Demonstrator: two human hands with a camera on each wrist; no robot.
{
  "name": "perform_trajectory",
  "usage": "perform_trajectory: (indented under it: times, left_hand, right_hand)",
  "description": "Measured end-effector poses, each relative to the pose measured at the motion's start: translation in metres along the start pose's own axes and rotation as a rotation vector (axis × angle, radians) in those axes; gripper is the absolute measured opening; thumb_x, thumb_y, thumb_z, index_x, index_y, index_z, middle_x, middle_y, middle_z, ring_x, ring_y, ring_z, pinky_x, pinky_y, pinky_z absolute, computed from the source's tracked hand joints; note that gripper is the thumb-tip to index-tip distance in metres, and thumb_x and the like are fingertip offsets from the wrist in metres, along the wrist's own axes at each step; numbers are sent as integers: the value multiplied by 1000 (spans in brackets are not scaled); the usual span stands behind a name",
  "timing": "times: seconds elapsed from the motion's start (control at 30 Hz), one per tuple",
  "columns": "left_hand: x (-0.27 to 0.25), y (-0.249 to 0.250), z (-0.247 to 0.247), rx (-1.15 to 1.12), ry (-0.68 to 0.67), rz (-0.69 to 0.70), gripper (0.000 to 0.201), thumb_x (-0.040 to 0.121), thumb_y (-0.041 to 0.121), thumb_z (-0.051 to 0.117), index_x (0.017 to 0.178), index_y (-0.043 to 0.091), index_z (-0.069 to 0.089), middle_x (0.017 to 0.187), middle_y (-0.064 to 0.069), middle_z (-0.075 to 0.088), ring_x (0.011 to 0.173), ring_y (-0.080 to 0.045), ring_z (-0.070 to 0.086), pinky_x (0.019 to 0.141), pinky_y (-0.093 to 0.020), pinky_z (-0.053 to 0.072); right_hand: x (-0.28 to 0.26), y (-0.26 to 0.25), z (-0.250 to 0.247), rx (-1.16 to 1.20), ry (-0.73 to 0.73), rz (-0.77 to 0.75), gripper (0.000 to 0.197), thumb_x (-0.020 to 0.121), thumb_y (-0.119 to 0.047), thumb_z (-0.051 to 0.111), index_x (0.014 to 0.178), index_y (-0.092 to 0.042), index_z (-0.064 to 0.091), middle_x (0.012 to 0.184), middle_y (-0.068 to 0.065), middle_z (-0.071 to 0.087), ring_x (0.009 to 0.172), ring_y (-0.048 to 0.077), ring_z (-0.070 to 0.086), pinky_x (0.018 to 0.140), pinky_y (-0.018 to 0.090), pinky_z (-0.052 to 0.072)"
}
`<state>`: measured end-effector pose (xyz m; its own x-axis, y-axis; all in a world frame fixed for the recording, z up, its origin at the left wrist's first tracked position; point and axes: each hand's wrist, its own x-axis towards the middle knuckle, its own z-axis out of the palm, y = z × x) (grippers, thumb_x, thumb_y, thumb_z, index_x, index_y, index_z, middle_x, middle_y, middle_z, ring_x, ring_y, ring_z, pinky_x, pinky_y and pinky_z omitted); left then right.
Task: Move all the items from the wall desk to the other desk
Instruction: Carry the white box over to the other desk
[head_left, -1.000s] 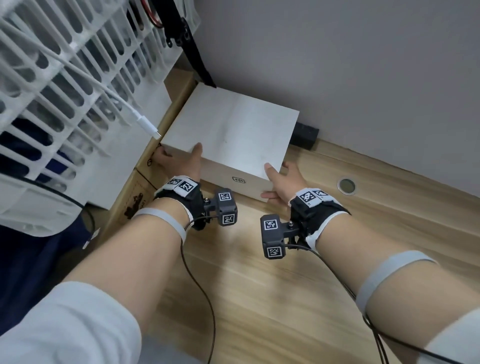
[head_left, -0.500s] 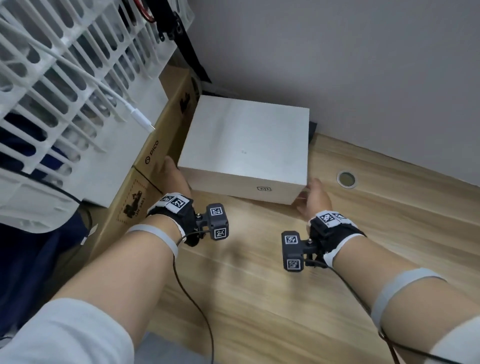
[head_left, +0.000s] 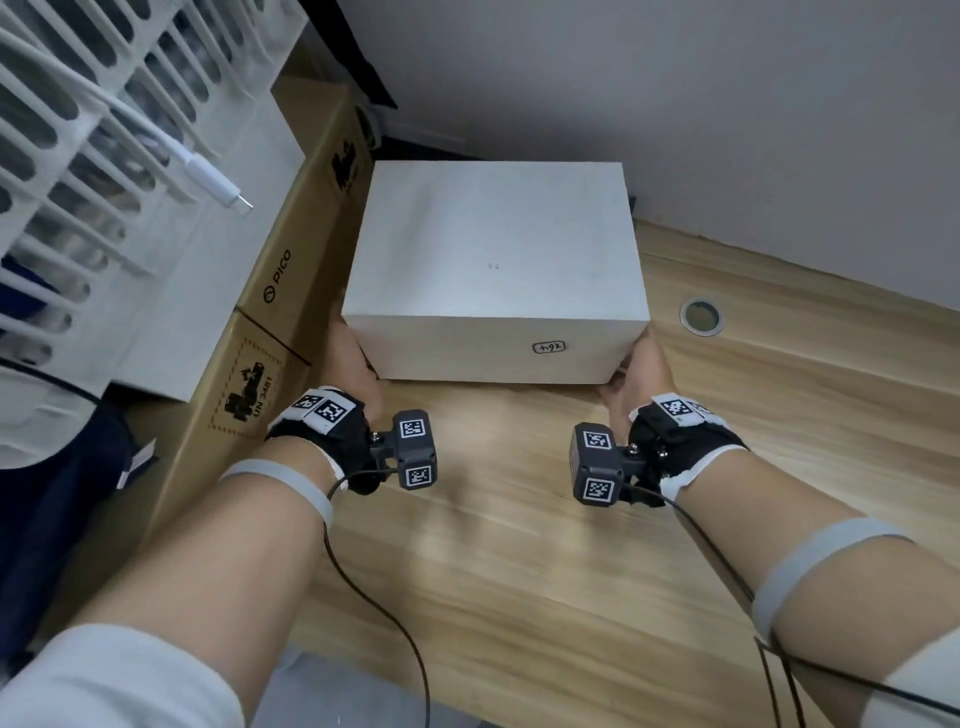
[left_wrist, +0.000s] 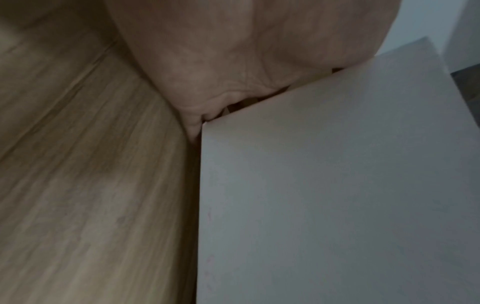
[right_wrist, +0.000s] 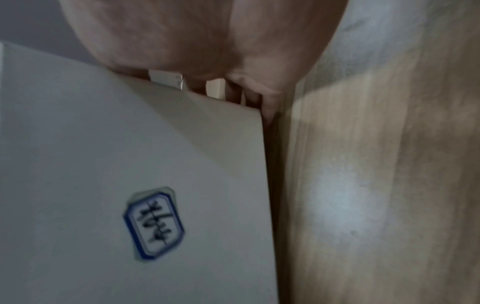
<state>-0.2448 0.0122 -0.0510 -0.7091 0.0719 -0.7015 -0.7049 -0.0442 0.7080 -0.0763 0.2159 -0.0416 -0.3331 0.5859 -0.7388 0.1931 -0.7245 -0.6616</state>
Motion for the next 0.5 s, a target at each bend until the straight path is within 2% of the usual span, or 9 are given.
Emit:
perform_trajectory:
  times: [0.03, 0.1, 0.13, 0.2, 0.3, 0.37, 0.43, 0.5]
  left_hand:
    - [-3, 3, -1, 4, -40, -2, 65, 93, 63, 37, 141, 22, 51, 144, -4, 55, 113, -12, 52, 110, -42, 39]
    - [-11, 12, -2, 43, -160, -22, 67, 78, 78, 50, 125, 32, 64, 121, 0, 71, 112, -18, 64, 101, -44, 49]
    - [-13, 15, -4, 7, -219, -53, 73, 72, 83, 53, 123, 33, 66, 117, 0, 73, 111, -21, 66, 99, -45, 50]
    - [-17, 21, -7, -62, -312, -87, 84, 65, 86, 56, 128, 30, 63, 121, -6, 71, 112, -27, 67, 99, -49, 51]
    - [-21, 26, -10, -99, -340, -145, 95, 58, 84, 65, 133, 27, 57, 125, -12, 68, 107, -33, 69, 92, -53, 54]
    - [-21, 26, -11, -137, -336, -182, 92, 57, 76, 74, 133, 27, 56, 125, -14, 67, 105, -34, 70, 86, -54, 55]
    - [-26, 25, -10, -173, -322, -215, 85, 58, 65, 82, 129, 25, 58, 123, -12, 66, 106, -33, 68, 82, -53, 55]
    - [-29, 23, -11, -194, -277, -238, 78, 58, 58, 85, 123, 23, 61, 118, -10, 67, 105, -31, 67, 82, -52, 54]
  right_hand:
    - [-2, -4, 0, 8, -13, 5, 21, 92, -43, 54, 91, -26, 66, 81, -8, 73, 89, 15, 67, 94, 37, 54]
    - [0, -9, -4, 8, -89, -10, 26, 90, -49, 58, 95, -24, 66, 95, -3, 72, 95, 17, 66, 92, 40, 56]
    - [-3, -13, -6, -3, -117, -13, 32, 88, -54, 60, 99, -25, 66, 105, 0, 70, 100, 18, 65, 92, 40, 56]
    - [-4, -20, -9, -5, -161, 19, 49, 81, -68, 59, 107, -27, 65, 118, 1, 65, 108, 21, 63, 93, 41, 54]
    - [-8, -30, -15, -49, -258, 54, 64, 73, -81, 55, 112, -30, 63, 125, 2, 60, 116, 28, 59, 100, 52, 48]
    - [-9, -35, -20, -72, -285, 70, 69, 68, -84, 57, 112, -31, 64, 126, 3, 60, 116, 31, 59, 100, 56, 46]
    - [-10, -36, -27, -65, -287, 81, 70, 66, -81, 62, 113, -30, 65, 126, 2, 61, 116, 33, 61, 102, 57, 43]
    - [-15, -36, -32, -48, -278, 84, 63, 73, -72, 64, 116, -26, 65, 123, 2, 62, 113, 29, 62, 99, 53, 45]
